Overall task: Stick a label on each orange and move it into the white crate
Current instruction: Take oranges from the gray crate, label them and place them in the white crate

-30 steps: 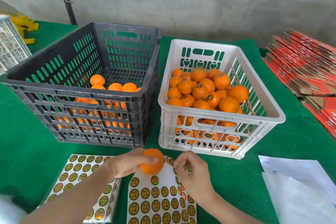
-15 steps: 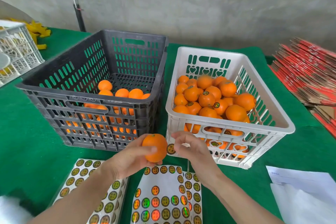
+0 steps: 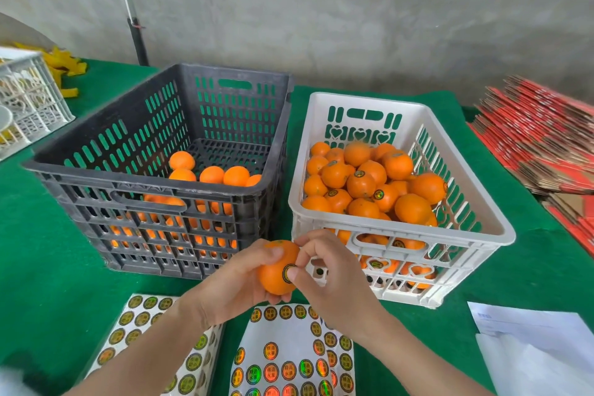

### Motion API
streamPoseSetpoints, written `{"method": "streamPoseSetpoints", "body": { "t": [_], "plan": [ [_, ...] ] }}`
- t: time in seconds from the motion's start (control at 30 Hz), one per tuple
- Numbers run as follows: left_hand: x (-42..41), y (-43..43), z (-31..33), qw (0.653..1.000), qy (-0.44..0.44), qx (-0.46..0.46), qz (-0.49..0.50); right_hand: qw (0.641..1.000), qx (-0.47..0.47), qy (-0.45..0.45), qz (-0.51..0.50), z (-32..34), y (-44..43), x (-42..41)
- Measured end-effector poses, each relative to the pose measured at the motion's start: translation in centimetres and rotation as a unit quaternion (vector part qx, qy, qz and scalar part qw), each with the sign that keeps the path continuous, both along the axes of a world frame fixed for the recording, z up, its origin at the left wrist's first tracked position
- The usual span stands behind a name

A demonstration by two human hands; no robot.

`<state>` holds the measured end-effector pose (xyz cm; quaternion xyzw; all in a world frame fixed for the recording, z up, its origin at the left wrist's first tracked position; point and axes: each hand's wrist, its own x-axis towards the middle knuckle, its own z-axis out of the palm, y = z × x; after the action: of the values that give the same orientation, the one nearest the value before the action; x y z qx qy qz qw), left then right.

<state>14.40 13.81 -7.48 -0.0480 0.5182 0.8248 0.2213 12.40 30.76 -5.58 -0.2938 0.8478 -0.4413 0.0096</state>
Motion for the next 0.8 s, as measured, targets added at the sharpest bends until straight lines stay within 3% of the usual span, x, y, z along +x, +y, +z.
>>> {"method": "streamPoseSetpoints", "body": {
  "t": [0.1,0.2,0.33,0.43,0.5,0.6,0.7,0.8],
  "plan": [
    [0.4,0.4,1.9,0.998,0.046,-0.029,0.004,0.998,-0.06,-0.006,-0.007,1.4,0.8,0.9],
    [0.1,0.7,5.6,0.984,0.137,-0.114,-0.003,0.992,-0.125,-0.005,0.027,3.8,1.5,0.8],
    [-1.7,1.6,10.9,0.912,0.28,-0.299,0.022,0.978,-0.161,0.091,0.096,6.5,0.8,-1.1],
    [-4.6,1.9,13.1,0.862,0.332,-0.375,0.084,0.975,-0.154,0.156,0.03,7.7,-0.2,-5.5],
    [-6.9,0.5,13.3,0.797,0.353,-0.472,0.134,0.983,-0.109,0.143,-0.046,7.9,-0.4,-10.3],
    [-9.0,-4.0,12.2,0.713,0.286,-0.614,0.18,0.983,0.03,0.031,-0.179,7.1,1.3,-17.9],
    [-9.5,-7.8,10.5,0.68,0.228,-0.676,0.172,0.938,0.216,-0.048,-0.267,5.5,4.4,-22.8],
    [-9.4,-10.3,10.1,0.661,0.195,-0.703,0.174,0.898,0.357,-0.077,-0.244,4.2,6.1,-24.0]
  ]
}}
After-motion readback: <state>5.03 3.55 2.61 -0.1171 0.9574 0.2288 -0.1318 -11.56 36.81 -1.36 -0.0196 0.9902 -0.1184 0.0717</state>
